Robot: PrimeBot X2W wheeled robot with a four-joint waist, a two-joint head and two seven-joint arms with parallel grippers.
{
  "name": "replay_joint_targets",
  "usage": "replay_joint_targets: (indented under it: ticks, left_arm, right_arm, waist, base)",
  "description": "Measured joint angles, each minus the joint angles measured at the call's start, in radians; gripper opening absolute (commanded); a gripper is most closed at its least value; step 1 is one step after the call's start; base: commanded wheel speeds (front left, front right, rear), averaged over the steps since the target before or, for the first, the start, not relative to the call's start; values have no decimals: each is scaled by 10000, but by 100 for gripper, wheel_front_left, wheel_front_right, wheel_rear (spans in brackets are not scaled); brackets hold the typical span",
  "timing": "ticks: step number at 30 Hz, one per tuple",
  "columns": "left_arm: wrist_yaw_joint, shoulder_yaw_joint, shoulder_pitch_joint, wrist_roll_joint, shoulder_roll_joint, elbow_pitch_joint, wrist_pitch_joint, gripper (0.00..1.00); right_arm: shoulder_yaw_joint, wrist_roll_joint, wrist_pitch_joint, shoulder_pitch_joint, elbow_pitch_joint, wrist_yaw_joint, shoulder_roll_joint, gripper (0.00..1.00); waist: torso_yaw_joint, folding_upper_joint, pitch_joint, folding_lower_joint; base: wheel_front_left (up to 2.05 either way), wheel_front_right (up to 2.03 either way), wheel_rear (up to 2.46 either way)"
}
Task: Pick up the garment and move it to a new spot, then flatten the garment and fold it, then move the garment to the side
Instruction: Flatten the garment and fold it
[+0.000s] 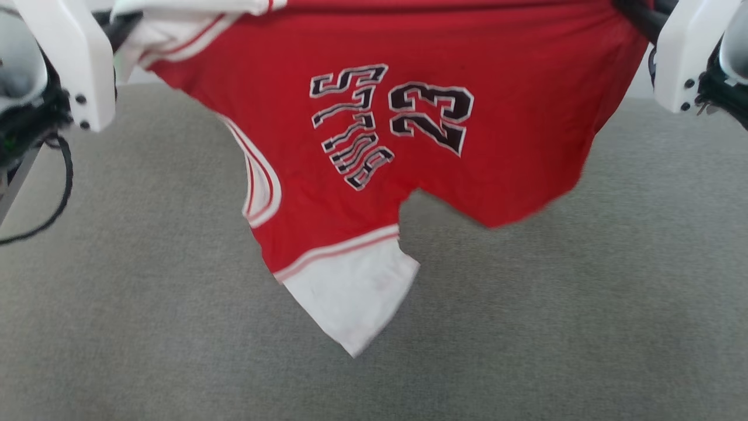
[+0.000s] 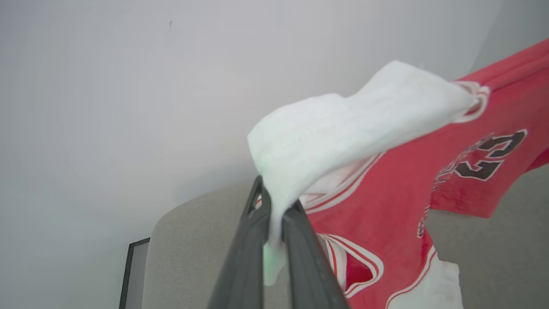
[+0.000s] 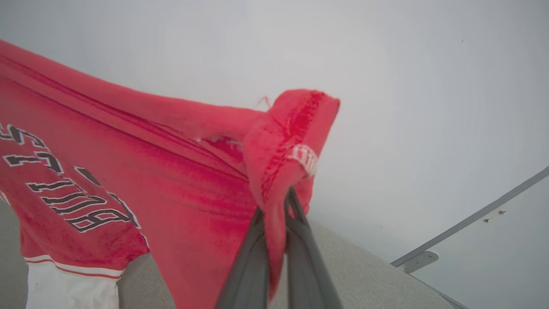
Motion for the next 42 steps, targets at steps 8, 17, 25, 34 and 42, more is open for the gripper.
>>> replay_joint_targets:
  ticks: [8,17,25,34,42]
  left_arm:
    - [-343,-100,-1195,635,-750,1112,-798,0]
    - [-416,104,-3563,1866,-1898,3614,-3400,0]
    - [-8,545,-6074,3081,-2564,5457,-7434,0]
    - [-991,201,-5302,3277,-3043,7064,-8627,0]
    - [-1298,-1089,-3038,2309,-3359,7425,-7083,0]
  right_arm:
    - [-1407,-1233,17,145,-194,0,445,0]
    - [-2752,-3737,-1478,-1238,1116,2,1854,0]
    - [-4123,-6460,-4510,-3307,2499,6,2888,0]
    - [-4456,-8004,-5776,-3179,4439,0,3471,0]
    - [-4011,-7030,-5342,-1522,5808,-10,3682,0]
  waist:
    - [-253,0,55,0]
    - [-323,0,1347,0]
    - [-394,0,2908,0]
    - [-59,-1,3554,0]
    - [122,0,3039,0]
  base:
    - [0,0,0]
    - [0,0,0]
    - [0,0,0]
    - [0,0,0]
    - [0,0,0]
